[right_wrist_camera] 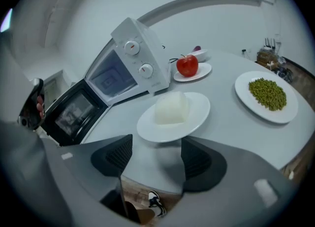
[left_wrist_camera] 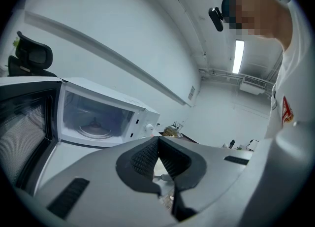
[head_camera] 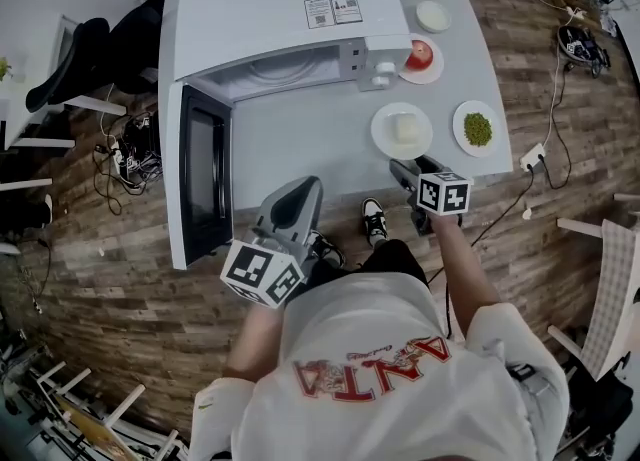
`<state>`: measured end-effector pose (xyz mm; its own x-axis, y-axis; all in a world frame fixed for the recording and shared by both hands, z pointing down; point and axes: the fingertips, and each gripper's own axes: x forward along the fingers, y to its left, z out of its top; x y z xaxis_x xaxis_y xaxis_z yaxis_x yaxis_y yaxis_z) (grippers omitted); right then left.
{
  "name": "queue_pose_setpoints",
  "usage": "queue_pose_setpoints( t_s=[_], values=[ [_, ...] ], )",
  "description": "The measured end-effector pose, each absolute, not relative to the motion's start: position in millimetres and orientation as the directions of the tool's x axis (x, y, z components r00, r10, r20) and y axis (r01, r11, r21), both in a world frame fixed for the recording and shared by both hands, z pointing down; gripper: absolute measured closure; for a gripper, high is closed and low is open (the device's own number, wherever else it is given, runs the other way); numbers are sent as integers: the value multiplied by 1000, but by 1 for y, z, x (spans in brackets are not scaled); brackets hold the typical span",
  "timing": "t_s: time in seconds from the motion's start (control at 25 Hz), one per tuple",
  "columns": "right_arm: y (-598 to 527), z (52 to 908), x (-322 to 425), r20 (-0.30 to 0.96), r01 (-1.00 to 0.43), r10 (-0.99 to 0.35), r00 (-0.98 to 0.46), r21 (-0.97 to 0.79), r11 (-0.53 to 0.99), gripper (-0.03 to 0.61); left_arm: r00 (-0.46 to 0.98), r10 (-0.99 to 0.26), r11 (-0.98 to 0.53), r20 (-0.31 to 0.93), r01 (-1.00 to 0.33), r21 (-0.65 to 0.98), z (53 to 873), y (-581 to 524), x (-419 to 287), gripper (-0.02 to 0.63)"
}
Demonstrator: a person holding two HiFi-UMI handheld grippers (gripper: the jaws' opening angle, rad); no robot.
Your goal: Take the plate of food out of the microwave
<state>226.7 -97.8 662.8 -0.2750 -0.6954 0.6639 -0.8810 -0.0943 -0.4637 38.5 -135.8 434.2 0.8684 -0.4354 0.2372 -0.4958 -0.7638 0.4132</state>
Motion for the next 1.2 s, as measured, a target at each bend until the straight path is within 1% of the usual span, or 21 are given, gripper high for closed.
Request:
queue_pose_setpoints(
  t_s=[0.16,0.28,0.36,0.6,0.72,0.96,1.08,1.16,1.2],
  values=[
    [-95,668,225,711,-931,-657,-251,-362,-36,299,865,-443,-758,237,-502,416,437,-138,36,606],
    [-92,673,228,736,-948,-639,-223,-316,-33,302,862,-446,-755,241,-507,416,439,-139,35,606],
    [-90,676,230,748,-948,-627,-217,-315,-47,337,861,-447,-754,244,-509,416,440,-139,35,605],
    [-82,682,229,767,-941,-600,-230,-333,-65,350,859,-449,-753,246,-512,412,444,-140,32,606],
    [-77,684,228,774,-936,-588,-235,-343,-77,369,858,-450,-752,248,-514,413,444,-140,31,606],
    [-75,669,234,747,-925,-627,-219,-364,-110,461,860,-451,-756,240,-511,409,441,-143,32,606],
    [-83,644,241,707,-931,-683,-184,-348,-110,543,861,-455,-762,227,-508,402,435,-144,32,606],
    [-90,623,243,669,-934,-724,-171,-344,-97,573,863,-458,-760,212,-505,409,429,-146,32,606],
    [-94,612,243,647,-937,-743,-169,-340,-84,575,865,-460,-759,201,-500,417,425,-147,32,606]
  ],
)
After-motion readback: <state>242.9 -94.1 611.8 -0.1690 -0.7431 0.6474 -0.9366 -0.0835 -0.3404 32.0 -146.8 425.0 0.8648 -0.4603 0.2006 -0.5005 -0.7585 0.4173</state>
